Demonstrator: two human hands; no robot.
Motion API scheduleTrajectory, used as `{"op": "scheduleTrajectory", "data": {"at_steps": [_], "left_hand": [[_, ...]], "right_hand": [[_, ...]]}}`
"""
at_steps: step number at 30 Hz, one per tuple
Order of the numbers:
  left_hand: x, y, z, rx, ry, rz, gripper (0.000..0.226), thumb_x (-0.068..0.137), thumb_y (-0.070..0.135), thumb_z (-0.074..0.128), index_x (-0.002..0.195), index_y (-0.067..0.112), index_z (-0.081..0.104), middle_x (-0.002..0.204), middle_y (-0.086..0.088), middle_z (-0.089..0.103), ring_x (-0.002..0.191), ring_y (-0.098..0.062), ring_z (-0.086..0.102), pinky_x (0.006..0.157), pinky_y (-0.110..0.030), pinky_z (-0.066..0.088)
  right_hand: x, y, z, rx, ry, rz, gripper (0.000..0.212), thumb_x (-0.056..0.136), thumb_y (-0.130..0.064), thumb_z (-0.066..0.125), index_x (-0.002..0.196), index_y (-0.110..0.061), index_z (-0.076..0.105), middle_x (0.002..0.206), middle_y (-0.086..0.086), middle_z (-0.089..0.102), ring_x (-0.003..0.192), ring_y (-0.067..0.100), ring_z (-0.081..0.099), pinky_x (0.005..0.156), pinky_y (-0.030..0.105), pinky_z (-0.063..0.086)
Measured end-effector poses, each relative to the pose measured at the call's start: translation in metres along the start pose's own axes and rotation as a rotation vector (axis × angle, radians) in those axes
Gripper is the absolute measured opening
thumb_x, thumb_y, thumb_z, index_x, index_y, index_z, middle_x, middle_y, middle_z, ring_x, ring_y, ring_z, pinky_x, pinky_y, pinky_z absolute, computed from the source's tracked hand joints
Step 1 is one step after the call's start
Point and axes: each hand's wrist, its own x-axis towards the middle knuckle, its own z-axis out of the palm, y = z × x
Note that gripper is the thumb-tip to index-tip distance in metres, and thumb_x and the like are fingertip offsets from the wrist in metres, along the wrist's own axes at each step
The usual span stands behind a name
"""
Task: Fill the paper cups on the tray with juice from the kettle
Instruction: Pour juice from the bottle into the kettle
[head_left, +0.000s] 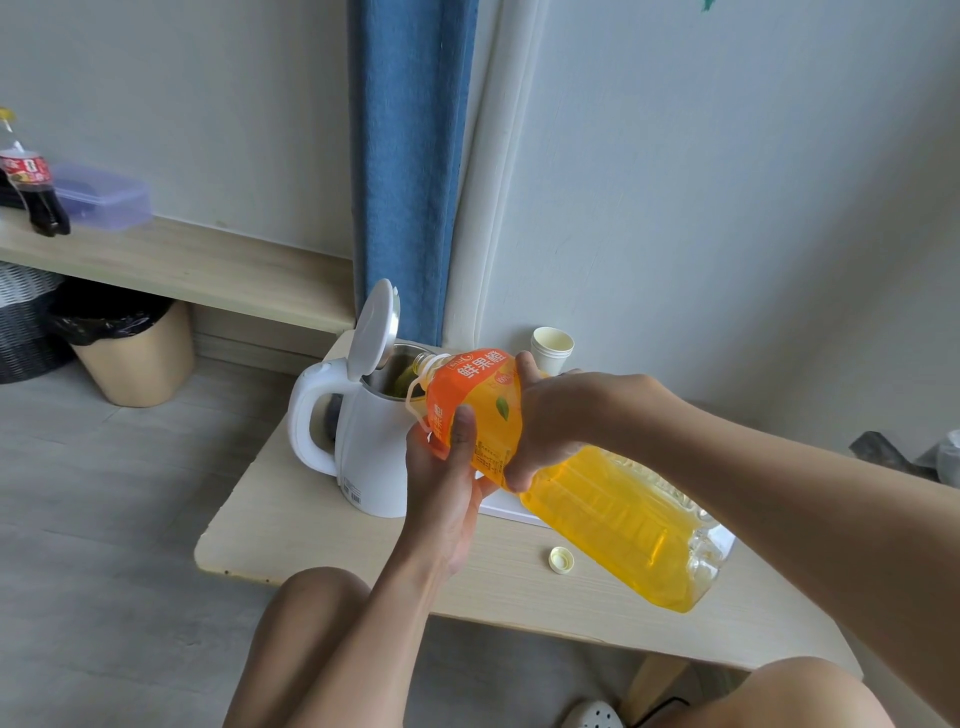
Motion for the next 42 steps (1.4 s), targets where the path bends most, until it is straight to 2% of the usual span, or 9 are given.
{"op": "scheduleTrajectory", "data": {"at_steps": [3,7,13,19,24,29,34,37,42], "left_hand": [[0.000,0.000,-0.001,0.013,-0.005,0.009,0.109,0.062,0.068,0.087,0.146,0.012,0.048,0.134,-0.016,0.068,0.121,-0.035,0.068,0.082,-0.049,0.061],[0.001,0.000,-0.002,0.049,0.024,0.018,0.109,0.063,0.068,0.087,0.146,0.010,0.047,0.136,-0.017,0.066,0.121,-0.036,0.068,0.083,-0.054,0.061],[-0.001,0.002,-0.003,0.104,0.076,0.048,0.085,0.076,0.055,0.080,0.146,0.023,0.046,0.137,-0.006,0.065,0.118,-0.026,0.070,0.092,-0.057,0.060],[-0.006,0.007,-0.003,0.263,0.062,0.163,0.079,0.079,0.046,0.070,0.149,0.026,0.040,0.135,0.006,0.063,0.116,-0.010,0.068,0.094,-0.041,0.061],[-0.007,0.003,-0.005,0.403,0.008,0.218,0.080,0.084,0.047,0.079,0.150,0.025,0.039,0.139,0.005,0.059,0.122,-0.007,0.063,0.081,-0.019,0.057],[-0.006,-0.004,-0.007,0.511,-0.032,0.255,0.108,0.066,0.063,0.087,0.153,0.030,0.032,0.147,0.003,0.054,0.131,-0.012,0.058,0.094,-0.029,0.058],[-0.009,-0.002,0.007,0.715,-0.060,0.359,0.110,0.061,0.042,0.092,0.147,0.037,0.023,0.143,0.009,0.047,0.129,-0.002,0.053,0.096,-0.015,0.051],[-0.010,-0.003,0.013,0.796,-0.067,0.386,0.108,0.064,0.035,0.097,0.143,0.041,0.024,0.135,0.021,0.048,0.122,0.010,0.052,0.090,-0.006,0.047],[-0.013,-0.003,0.008,0.914,-0.127,0.404,0.103,0.069,0.017,0.096,0.142,0.040,0.026,0.131,0.029,0.046,0.117,0.016,0.051,0.087,-0.006,0.049]], "right_hand": [[0.004,0.001,0.003,0.020,0.026,0.006,0.137,0.066,-0.060,0.077,0.149,-0.017,-0.023,0.105,0.011,0.051,0.104,0.030,0.057,0.093,0.045,0.051],[0.009,0.004,0.010,0.075,0.046,-0.009,0.137,0.068,-0.060,0.076,0.149,-0.018,-0.026,0.120,0.011,0.053,0.114,0.032,0.054,0.095,0.044,0.049],[0.015,0.008,0.032,0.252,0.128,0.002,0.141,0.059,-0.062,0.079,0.149,-0.026,-0.024,0.131,0.020,0.047,0.118,0.037,0.050,0.093,0.048,0.051],[0.010,0.014,0.063,0.535,0.251,-0.041,0.139,0.060,-0.055,0.083,0.147,-0.036,-0.024,0.138,0.024,0.036,0.120,0.040,0.050,0.095,0.048,0.049],[0.017,0.015,0.103,0.769,0.379,-0.090,0.140,0.051,-0.062,0.081,0.141,-0.047,-0.025,0.130,0.015,0.045,0.108,0.032,0.058,0.086,0.046,0.055],[0.018,0.019,0.123,0.920,0.485,-0.145,0.140,0.058,-0.053,0.086,0.147,-0.040,-0.022,0.128,0.013,0.046,0.111,0.030,0.056,0.086,0.039,0.052],[0.026,0.009,0.142,1.138,0.610,-0.200,0.139,0.053,-0.051,0.087,0.149,-0.040,-0.013,0.132,0.007,0.049,0.121,0.024,0.050,0.097,0.044,0.049],[0.030,0.001,0.154,1.265,0.658,-0.204,0.139,0.052,-0.049,0.087,0.151,-0.033,-0.008,0.133,0.005,0.047,0.125,0.021,0.045,0.100,0.048,0.047],[0.035,-0.003,0.172,1.359,0.682,-0.261,0.141,0.051,-0.044,0.091,0.151,-0.031,-0.008,0.141,-0.001,0.037,0.130,0.021,0.041,0.103,0.048,0.045]]}}
